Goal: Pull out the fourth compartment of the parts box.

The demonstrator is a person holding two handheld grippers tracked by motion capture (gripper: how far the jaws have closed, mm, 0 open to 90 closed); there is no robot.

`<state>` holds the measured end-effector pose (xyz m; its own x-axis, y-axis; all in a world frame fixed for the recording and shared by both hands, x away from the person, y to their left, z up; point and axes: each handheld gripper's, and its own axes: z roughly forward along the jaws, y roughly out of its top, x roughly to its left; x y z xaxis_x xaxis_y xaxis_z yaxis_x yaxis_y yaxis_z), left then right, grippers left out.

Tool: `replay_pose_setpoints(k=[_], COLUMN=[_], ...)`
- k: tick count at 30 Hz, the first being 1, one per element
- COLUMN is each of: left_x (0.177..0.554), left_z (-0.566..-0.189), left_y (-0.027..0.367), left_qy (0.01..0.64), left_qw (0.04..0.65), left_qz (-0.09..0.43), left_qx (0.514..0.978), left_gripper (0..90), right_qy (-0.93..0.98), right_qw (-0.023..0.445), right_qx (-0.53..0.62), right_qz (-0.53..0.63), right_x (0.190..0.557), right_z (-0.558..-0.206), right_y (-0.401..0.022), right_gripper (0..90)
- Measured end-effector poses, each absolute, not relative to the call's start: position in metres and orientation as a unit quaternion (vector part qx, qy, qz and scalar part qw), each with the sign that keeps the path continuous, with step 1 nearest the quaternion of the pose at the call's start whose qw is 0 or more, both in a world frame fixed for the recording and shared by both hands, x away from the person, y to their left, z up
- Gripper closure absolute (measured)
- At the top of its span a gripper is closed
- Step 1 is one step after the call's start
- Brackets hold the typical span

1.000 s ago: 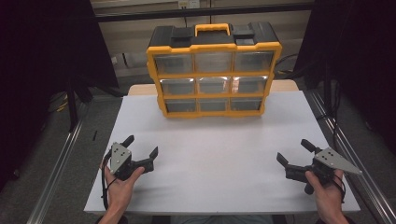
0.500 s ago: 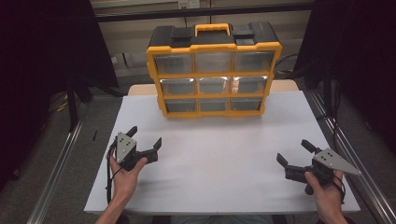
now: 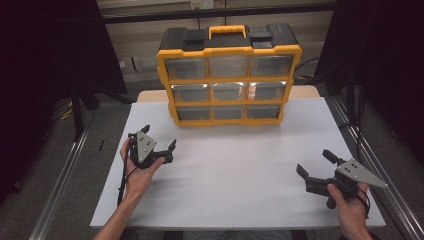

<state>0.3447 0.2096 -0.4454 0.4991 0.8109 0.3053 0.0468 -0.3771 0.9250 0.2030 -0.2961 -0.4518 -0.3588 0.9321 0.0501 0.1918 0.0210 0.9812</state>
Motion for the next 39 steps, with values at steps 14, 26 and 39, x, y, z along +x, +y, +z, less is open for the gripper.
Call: replay_pose_setpoints(k=[14, 26, 39], left_x=[0.363, 0.374, 0.387], left_z=[-0.437, -0.428, -0.408], left_y=[0.197, 0.181, 0.173], left_qy=[0.199, 0.134, 0.094], left_qw=[0.426, 0.370, 0.330], left_qz=[0.461, 0.516, 0.583], left_qx=[0.753, 0.761, 0.737], left_gripper=[2.2, 4.9, 5.9], right_qy=[0.630, 0.632, 0.635], right_qw=[0.336, 0.334, 0.333], right_qx=[0.456, 0.455, 0.453], right_qz=[0.531, 0.531, 0.530], right_x=[0.208, 0.207, 0.206], right_z=[-0.454, -0.454, -0.453], right_y=[-0.293, -0.293, -0.293], right_gripper=[0.0, 0.0, 0.0])
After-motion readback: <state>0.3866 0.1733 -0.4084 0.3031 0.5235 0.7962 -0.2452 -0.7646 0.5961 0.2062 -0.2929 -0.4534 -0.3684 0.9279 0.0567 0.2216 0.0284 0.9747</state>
